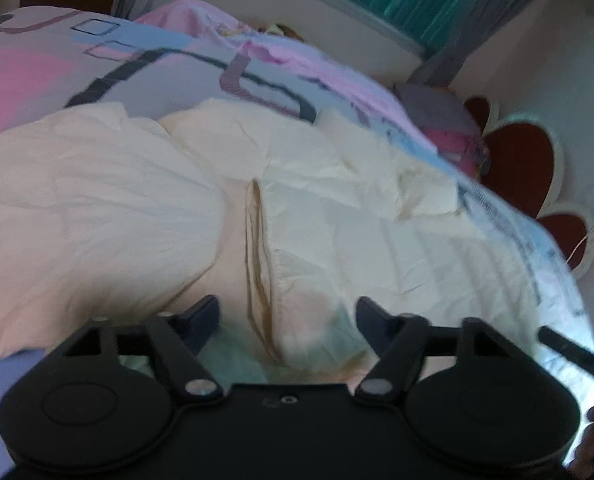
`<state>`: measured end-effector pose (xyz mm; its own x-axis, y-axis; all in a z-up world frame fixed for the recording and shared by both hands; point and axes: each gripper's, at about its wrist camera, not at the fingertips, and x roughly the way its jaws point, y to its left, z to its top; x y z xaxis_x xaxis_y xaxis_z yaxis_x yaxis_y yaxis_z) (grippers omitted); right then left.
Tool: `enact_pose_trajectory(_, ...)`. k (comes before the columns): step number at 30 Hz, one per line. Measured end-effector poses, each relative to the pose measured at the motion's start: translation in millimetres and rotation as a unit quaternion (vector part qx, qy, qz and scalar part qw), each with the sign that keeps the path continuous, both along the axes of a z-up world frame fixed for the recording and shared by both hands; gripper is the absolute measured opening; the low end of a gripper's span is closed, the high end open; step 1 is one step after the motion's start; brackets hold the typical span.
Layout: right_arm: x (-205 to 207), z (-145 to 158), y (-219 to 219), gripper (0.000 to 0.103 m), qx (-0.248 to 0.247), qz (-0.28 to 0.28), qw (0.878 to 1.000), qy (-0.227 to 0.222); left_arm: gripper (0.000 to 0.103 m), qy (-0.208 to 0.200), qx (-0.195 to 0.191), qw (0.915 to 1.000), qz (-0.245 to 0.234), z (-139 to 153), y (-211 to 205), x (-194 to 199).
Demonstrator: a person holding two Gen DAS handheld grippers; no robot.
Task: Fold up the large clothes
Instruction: 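Lay the held sleeve across the jacket body and open the right gripper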
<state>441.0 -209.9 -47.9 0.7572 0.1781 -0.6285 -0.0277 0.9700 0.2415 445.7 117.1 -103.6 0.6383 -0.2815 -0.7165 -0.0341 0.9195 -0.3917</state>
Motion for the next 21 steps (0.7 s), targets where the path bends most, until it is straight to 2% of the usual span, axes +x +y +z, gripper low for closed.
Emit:
enact_pose_trajectory(1, 3, -3, -9, 0.021, 0.006, -0.013, 1.000, 0.007, 0.035, 0.001, 0.001, 0.9999, -0.013, -3, -3, 3)
enact_pose_trajectory(2, 5, -5, -19, 0.021, 0.012, -0.024, 1.000, 0.013, 0.018, 0.001, 0.006, 0.9997, -0.023, -6, -6, 6)
enact_pose_trajectory(4, 9, -10, -31, 0.021, 0.014, -0.032, 0.999, 0.022, 0.008, -0.021, 0.029, 0.9991, -0.023, -1, -10, 3)
enact_pose_trajectory(5, 7, -11, -30, 0.021, 0.016, -0.030, 0.999, 0.021, 0.007, -0.037, 0.038, 0.9983, -0.022, 4, -10, -1)
enact_pose_trajectory(8, 13, -20, -25, 0.021, 0.009, -0.020, 0.999, 0.037, 0.007, -0.056, 0.060, 0.9966, -0.011, 9, -10, -12)
enact_pose_trajectory(11, 22, -39, -21, 0.020, -0.005, -0.011, 0.998, 0.063, 0.007, -0.036, 0.076, 0.9964, -0.014, -2, -12, -15)
enact_pose_trajectory(15, 22, -32, -30, 0.021, 0.004, -0.002, 0.998, 0.055, 0.008, -0.028, 0.071, 0.9970, -0.008, -3, -8, -15)
enact_pose_trajectory(16, 19, -27, -35, 0.021, 0.008, -0.006, 0.999, 0.041, 0.010, -0.025, 0.071, 0.9971, -0.010, -1, -8, -13)
enact_pose_trajectory(18, 21, -17, -46, 0.021, 0.011, -0.018, 1.000, 0.016, 0.030, -0.036, 0.087, 0.9955, 0.012, 7, -3, -17)
enact_pose_trajectory(20, 29, -8, -57, 0.021, 0.014, -0.029, 0.999, 0.001, 0.038, -0.062, 0.105, 0.9919, 0.034, 18, 0, -22)
enact_pose_trajectory(21, 37, -6, -60, 0.021, 0.012, -0.032, 0.999, -0.002, 0.038, -0.073, 0.107, 0.9907, 0.039, 22, 0, -23)
